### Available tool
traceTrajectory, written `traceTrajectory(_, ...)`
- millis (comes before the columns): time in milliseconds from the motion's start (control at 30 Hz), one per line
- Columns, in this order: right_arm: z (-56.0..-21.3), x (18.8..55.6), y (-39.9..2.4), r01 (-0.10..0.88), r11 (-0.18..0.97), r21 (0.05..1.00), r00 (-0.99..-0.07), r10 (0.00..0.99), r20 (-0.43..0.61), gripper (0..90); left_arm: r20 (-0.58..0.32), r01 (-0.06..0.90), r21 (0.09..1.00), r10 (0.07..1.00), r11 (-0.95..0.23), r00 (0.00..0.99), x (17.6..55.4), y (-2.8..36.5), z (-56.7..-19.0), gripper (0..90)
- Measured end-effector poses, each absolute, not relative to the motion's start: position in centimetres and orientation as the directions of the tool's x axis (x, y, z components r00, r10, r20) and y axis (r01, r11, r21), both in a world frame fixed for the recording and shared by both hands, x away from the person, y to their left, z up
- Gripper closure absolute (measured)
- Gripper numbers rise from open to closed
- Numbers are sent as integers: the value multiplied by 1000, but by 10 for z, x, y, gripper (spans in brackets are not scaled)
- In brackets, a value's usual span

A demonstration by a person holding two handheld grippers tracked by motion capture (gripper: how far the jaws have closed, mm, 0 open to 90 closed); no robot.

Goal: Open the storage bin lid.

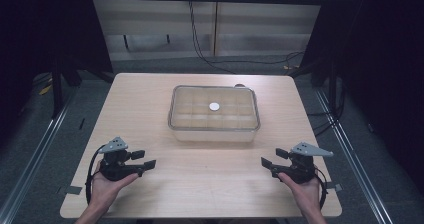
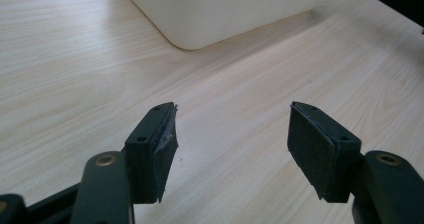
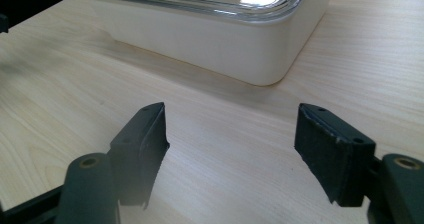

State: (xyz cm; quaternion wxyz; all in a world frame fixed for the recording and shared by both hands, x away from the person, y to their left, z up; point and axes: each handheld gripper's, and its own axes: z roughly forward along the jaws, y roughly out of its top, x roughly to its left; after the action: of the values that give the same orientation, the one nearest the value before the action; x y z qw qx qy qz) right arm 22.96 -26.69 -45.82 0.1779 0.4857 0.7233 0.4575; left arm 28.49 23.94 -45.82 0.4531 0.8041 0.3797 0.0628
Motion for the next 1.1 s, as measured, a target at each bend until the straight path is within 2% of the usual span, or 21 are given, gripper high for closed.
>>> traceTrajectory(67,-456,234,-265,541,103,835,-468,861,197,276,-239,550,777,665,-306,708,287,237,-455,371)
traceTrajectory(133,-452,239,-262,530,112,841,-498,844,202,327,-224,546,780,679,-306,700,287,235,-452,411)
traceTrajectory(333,-445,248,-260,533,135,835,-515,835,193,327,-220,536,788,676,-301,704,295,235,-443,414)
traceTrajectory(533,-441,256,-261,531,117,839,-513,833,208,362,-181,503,801,671,-324,719,309,226,-435,341)
traceTrajectory(633,-437,260,-265,520,87,850,-520,821,234,384,-171,492,809,670,-323,722,313,222,-430,338)
traceTrajectory(733,-433,268,-266,513,108,851,-518,830,207,401,-170,486,815,672,-315,720,318,220,-425,327)
traceTrajectory(900,-431,276,-267,545,108,832,-503,836,221,373,-173,487,817,674,-309,718,330,214,-421,312)
traceTrajectory(1100,-433,287,-269,576,100,811,-493,834,248,276,-168,477,822,669,-311,724,337,205,-413,298)
